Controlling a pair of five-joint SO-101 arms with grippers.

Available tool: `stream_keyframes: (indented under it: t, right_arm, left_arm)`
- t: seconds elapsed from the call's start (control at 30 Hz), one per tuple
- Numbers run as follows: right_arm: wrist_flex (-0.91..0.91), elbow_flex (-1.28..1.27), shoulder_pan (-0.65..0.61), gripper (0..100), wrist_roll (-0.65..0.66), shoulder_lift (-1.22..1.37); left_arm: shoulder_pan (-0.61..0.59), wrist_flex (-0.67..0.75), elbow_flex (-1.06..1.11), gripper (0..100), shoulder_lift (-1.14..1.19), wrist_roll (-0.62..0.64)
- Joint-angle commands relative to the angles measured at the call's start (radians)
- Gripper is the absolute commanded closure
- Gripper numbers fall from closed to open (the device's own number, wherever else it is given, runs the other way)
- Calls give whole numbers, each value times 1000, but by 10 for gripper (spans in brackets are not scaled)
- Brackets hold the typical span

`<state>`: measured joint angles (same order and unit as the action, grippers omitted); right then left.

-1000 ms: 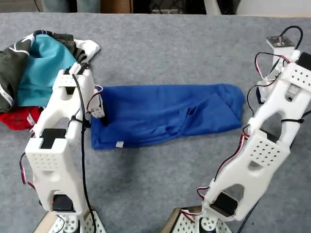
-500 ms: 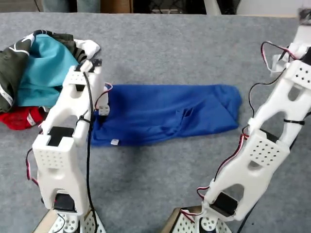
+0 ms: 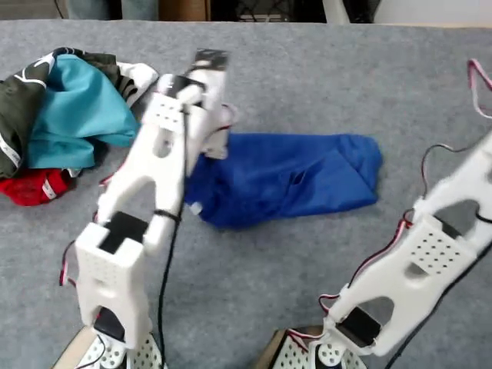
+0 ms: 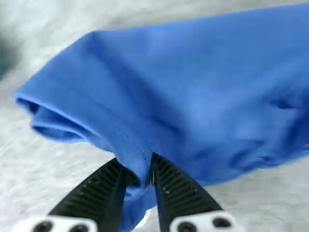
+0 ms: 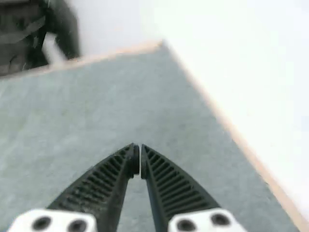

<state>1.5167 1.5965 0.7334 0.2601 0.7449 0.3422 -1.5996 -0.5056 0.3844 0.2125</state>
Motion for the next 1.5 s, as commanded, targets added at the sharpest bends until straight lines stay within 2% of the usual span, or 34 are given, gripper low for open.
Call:
stream_keyframes:
  t: [0.0, 0.1, 0.27, 0.5, 0.77, 1.0, 1.07, 1.17, 1.23, 1.37, 1.47]
  right_arm:
    - [-23, 47, 61, 984, 0, -58]
    - [-57, 39, 103, 984, 0, -58]
    - [-98, 48, 167, 984, 0, -35]
    - [-115, 48, 183, 984, 0, -30]
    - [-117, 48, 198, 984, 0, -35]
    - [-117, 48, 198, 984, 0, -30]
    - [-112, 48, 196, 984, 0, -30]
    - [-110, 44, 192, 983, 0, -30]
    - [-103, 39, 183, 983, 21, -33]
    - [51, 48, 123, 983, 287, -31]
    - [192, 44, 48, 984, 425, -30]
  left_arm:
    - [105, 49, -94, 970, -49, 100]
    - [185, 114, -111, 970, -49, 144]
    - [277, 290, -104, 970, -43, 149]
    - [378, 493, -128, 970, 86, 149]
    - [412, 595, -395, 970, 324, 149]
    - [427, 551, -676, 966, 552, 149]
    - [429, 499, -748, 920, 594, 149]
    - [426, 397, -848, 802, 624, 187]
    - [423, 358, -917, 780, 624, 233]
    - [354, 253, -1112, 787, 612, 190]
    - [249, 180, -1153, 871, 554, 129]
